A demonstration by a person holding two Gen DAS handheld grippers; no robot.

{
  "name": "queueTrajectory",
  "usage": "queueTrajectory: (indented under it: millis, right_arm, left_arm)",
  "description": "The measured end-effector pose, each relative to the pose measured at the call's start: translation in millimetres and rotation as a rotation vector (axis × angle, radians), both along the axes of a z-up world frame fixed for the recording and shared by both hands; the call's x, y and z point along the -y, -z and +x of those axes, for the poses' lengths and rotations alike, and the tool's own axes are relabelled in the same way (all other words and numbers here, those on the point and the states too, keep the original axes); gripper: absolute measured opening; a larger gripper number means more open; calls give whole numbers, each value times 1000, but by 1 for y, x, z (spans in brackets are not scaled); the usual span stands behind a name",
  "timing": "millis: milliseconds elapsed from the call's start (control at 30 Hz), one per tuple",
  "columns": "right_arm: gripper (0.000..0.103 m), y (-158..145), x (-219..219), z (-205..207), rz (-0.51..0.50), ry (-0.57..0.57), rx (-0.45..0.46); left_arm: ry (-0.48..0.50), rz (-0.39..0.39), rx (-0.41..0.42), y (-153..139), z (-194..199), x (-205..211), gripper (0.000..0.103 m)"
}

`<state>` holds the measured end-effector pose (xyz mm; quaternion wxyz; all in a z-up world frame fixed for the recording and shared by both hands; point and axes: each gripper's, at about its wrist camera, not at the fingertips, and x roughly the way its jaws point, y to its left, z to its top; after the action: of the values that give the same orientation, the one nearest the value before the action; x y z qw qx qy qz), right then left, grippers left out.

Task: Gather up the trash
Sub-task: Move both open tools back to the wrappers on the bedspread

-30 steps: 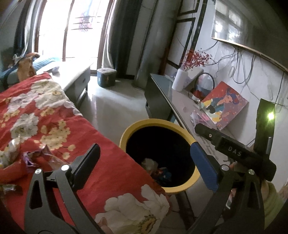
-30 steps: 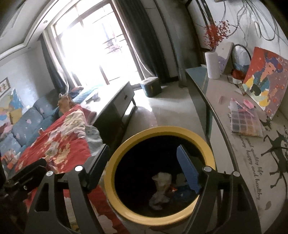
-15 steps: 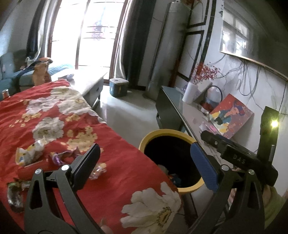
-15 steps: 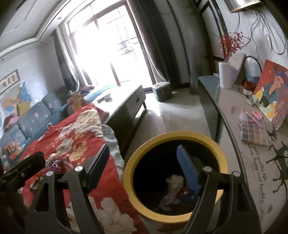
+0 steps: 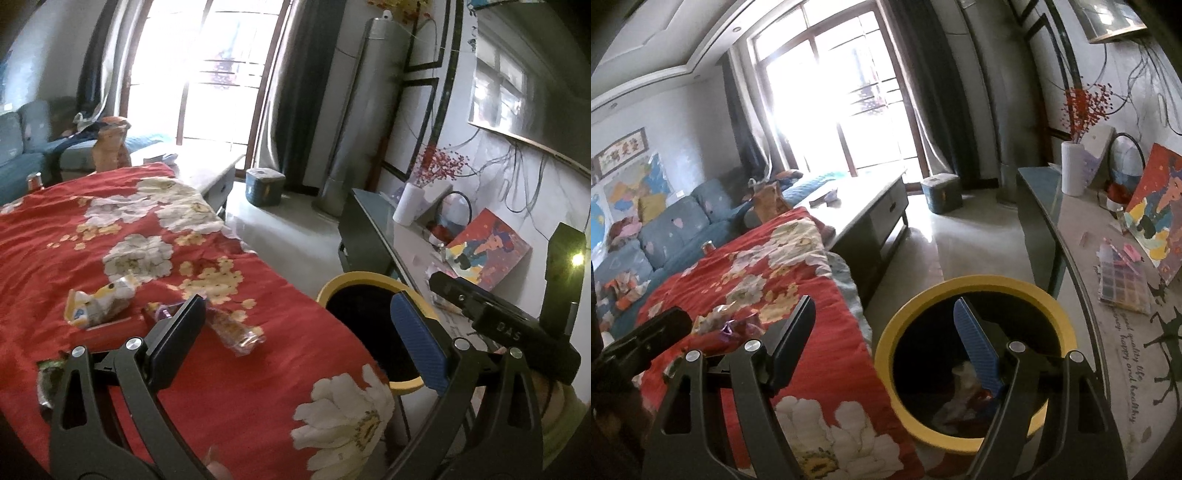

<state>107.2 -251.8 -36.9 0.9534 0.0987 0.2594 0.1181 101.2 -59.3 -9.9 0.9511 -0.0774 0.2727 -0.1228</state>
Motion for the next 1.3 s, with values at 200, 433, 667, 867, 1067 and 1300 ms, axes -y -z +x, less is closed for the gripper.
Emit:
queueTrajectory:
  millis: [200,433,667,867,1067,1300]
  right_arm:
    - [75,-2,-17,-4,-12,-40,8]
    - [75,-4,-39,-10,-29,-94,17]
    - [75,-3,-58,-13,-44,-142,16]
    - [75,-3,-77,-15,-59,-190,12]
    - [75,-2,-100,-16,-68,-252,6]
    - [75,-1,-132,-16,-94,-330,2]
  left_arm:
    - [-41,1,4,0,-7,-17,92]
    - [-89,-9,9,-1,-14,-40,92]
    - [-144,-24,10,-2,-20,-64,92]
    - [-175,-32,9,-2,-22,-78,92]
    - [-209,-22,10,-4,-25,-90,92]
    - [-256,8,6,-6,-26,-108,92]
